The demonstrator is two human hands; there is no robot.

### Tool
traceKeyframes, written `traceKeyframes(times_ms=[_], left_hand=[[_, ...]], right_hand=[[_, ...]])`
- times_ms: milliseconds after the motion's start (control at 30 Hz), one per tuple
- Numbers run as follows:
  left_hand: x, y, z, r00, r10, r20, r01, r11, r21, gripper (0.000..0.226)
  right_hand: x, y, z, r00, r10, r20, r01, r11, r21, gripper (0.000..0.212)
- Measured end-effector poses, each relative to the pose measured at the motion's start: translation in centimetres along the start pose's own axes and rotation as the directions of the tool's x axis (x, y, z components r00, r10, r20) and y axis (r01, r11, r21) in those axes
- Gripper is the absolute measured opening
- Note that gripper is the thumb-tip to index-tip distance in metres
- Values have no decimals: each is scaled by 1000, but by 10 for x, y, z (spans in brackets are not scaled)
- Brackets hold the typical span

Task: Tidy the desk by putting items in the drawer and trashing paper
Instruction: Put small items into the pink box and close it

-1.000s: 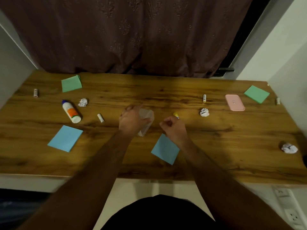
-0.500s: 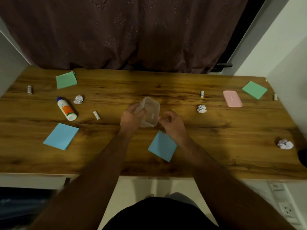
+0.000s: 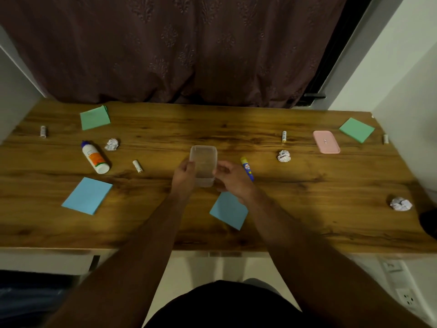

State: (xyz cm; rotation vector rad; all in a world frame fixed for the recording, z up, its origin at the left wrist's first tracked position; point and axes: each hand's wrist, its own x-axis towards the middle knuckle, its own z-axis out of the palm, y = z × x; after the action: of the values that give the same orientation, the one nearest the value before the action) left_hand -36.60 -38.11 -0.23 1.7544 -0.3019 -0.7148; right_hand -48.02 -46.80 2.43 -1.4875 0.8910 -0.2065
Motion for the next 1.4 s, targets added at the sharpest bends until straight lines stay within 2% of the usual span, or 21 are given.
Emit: traceKeyframes(times_ms=[200,367,433,533,633,700,767,867,1033,1200,1400], left_hand=[[7,-7,-6,1000,-8,10,7,993,114,45],[12,-13,-7,1000,-16,21,13,991,136,47],[12,-11,-6,1000,2,-14,1,984,177,54],[8,4,-1,977,93,-193,-37,961,275,60],[9,25,12,908,318,-273,-232,924,303,57],[10,39,32,871,437,-225,-355,875,328,51],[7,52,59,855,508,-106,-446,823,351,42],[6,63,108,841,538,55,-526,790,315,35],[15,63,181,850,503,155,-522,766,377,34],[31,64,245,881,435,184,-469,761,448,35],[68,75,301,931,325,165,-357,722,593,45]], right_hand=[[4,1,6,999,39,4,-39,999,-22,41],[5,6,-1,998,60,-9,-60,998,-12,46],[5,8,-8,997,64,-34,-64,998,17,49],[2,11,-23,993,60,-106,-54,997,62,47],[3,19,-43,980,51,-191,-35,996,83,42],[5,22,-60,966,54,-253,-31,995,94,40],[6,23,-78,953,55,-299,-14,990,138,31],[8,26,-107,922,22,-386,52,982,182,17],[4,38,-171,904,18,-428,50,988,147,16],[7,54,-253,881,23,-473,22,996,88,19],[12,68,-330,896,-20,-443,42,998,41,2]])
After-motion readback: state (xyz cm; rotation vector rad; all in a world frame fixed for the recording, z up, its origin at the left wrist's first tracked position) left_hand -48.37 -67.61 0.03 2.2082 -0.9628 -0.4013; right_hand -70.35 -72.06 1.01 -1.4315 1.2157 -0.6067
